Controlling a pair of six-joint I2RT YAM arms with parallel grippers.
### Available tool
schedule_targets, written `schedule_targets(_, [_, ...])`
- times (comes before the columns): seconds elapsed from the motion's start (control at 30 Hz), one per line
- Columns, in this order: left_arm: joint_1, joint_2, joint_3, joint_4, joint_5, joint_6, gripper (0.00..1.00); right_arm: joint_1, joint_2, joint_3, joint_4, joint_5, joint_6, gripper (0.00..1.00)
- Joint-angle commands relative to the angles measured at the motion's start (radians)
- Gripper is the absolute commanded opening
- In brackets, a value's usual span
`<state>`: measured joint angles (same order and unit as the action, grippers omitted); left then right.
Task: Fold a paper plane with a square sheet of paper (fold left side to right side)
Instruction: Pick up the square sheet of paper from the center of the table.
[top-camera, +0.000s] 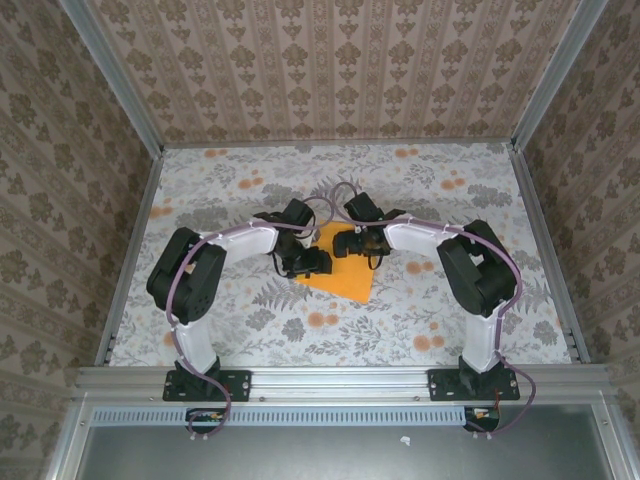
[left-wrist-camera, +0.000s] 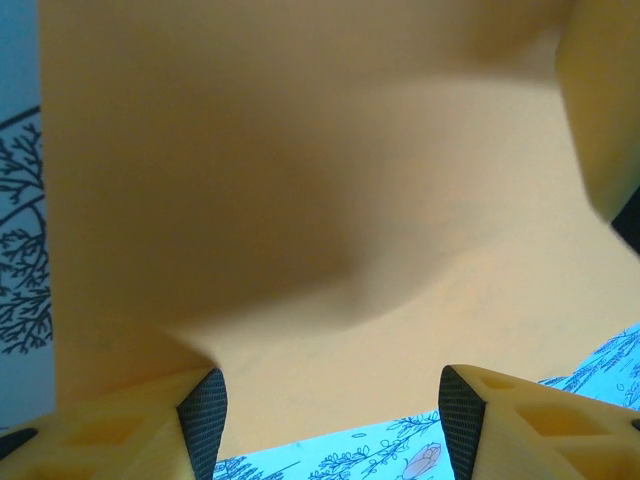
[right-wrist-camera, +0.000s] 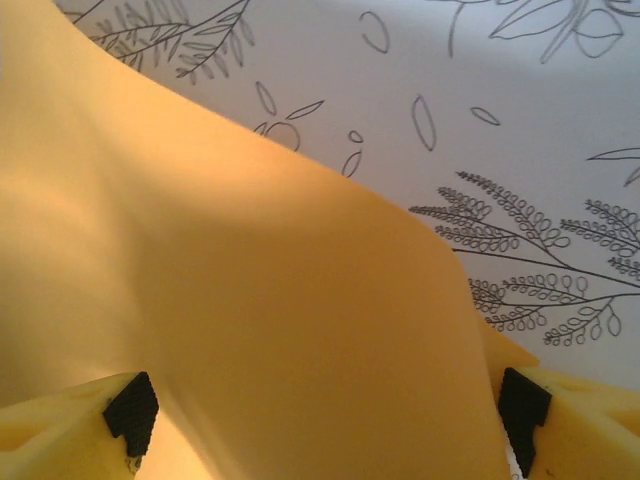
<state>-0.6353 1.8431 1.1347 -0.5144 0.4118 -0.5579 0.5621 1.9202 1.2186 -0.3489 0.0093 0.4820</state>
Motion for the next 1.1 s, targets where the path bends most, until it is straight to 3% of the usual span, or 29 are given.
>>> schedule_targets(0.0, [0.003, -0.016, -0.024, 0.057, 0.012, -0.03, 0.62, 0.01, -0.014, 0.0, -0.057, -0.079, 0.012, 0.85])
schedule_targets(0.27, [0.081, -0.147, -0.092, 0.168, 0.08, -0.032, 0.67, 0.007, -0.061, 0.002, -0.013, -0.183, -0.02, 0.46])
schedule_targets(0.43, [0.224, -0.311, -0.191, 0.263, 0.168, -0.024, 0.76, -0.021, -0.137, -0.044, 0.074, -0.291, -0.035, 0.28])
schedule_targets(0.67, [0.417, -0.532, -0.31, 0.489, 0.379, 0.012, 0.87, -0.117, -0.334, -0.15, 0.246, -0.611, -0.075, 0.22])
schedule_targets(0.83, [0.431, -0.642, -0.339, 0.735, 0.494, 0.029, 1.0, -0.165, -0.484, -0.113, 0.199, -0.836, -0.164, 0.23])
schedule_targets(0.93, [0.428, -0.66, -0.317, 0.856, 0.57, 0.008, 1.0, -0.171, -0.552, -0.05, 0.136, -0.935, -0.202, 0.23])
schedule_targets(1.07, [0.413, -0.658, -0.247, 0.899, 0.638, 0.01, 1.0, -0.172, -0.605, 0.031, 0.106, -1.044, -0.201, 0.23])
